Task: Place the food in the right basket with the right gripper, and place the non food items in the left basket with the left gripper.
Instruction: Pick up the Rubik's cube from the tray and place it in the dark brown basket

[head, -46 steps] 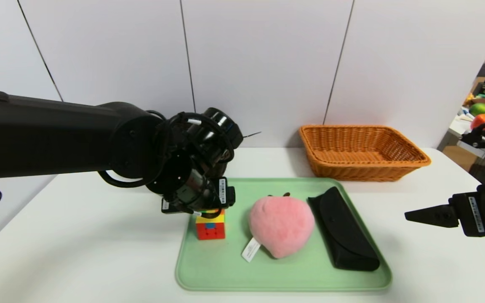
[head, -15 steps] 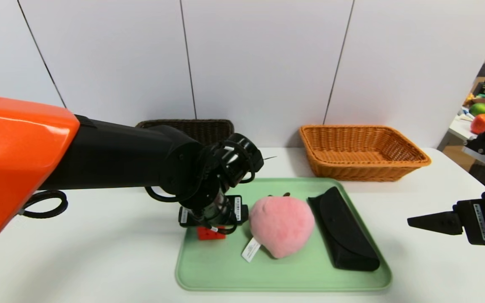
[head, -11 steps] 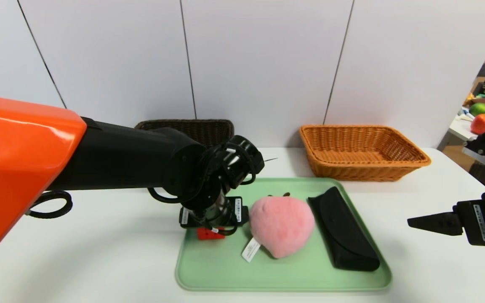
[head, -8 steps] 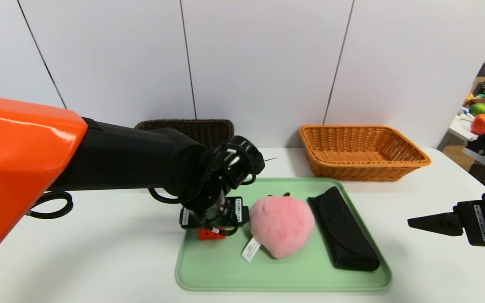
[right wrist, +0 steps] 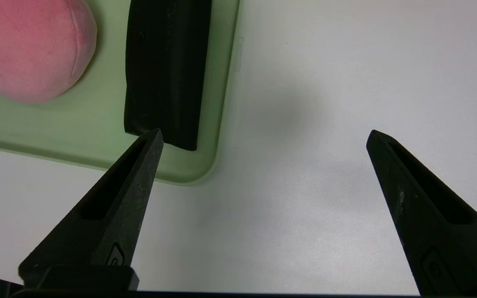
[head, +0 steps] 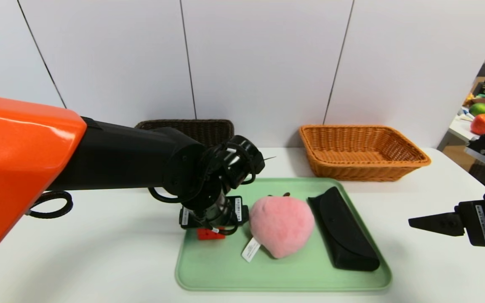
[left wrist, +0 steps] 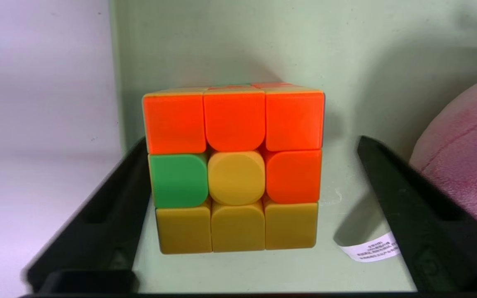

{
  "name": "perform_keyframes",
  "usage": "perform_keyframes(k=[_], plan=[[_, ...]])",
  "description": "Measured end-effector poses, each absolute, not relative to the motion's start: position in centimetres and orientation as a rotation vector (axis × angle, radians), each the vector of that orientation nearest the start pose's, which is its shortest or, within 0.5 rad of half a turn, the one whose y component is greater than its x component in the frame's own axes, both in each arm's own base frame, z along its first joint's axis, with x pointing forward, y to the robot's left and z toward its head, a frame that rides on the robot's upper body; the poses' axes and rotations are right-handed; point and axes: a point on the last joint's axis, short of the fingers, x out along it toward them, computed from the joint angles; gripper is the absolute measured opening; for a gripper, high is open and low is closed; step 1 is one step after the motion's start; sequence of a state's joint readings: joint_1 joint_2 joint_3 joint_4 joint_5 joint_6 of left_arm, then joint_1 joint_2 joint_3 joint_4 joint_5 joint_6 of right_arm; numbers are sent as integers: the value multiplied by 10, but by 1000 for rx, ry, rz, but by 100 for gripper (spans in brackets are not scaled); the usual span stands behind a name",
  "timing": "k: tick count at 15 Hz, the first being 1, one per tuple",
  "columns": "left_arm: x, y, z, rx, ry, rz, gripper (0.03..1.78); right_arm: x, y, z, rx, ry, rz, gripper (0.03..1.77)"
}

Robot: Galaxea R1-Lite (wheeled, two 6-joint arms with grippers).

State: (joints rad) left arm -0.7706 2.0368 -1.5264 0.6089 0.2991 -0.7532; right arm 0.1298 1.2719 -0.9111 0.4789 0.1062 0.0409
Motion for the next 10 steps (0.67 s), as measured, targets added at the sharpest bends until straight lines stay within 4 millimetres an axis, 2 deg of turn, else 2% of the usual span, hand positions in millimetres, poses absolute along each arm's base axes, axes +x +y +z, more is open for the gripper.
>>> perform_keyframes(k=[2, 4, 10], plan=[[269, -252, 157, -107, 1041, -33, 124, 168, 24, 220, 28, 844, 205, 170], [269, -252, 157, -107, 1040, -32, 100, 167, 24, 220, 28, 841, 205, 170], [267, -249, 163, -107, 1027, -27, 98, 167, 24, 220, 28, 839, 205, 170]])
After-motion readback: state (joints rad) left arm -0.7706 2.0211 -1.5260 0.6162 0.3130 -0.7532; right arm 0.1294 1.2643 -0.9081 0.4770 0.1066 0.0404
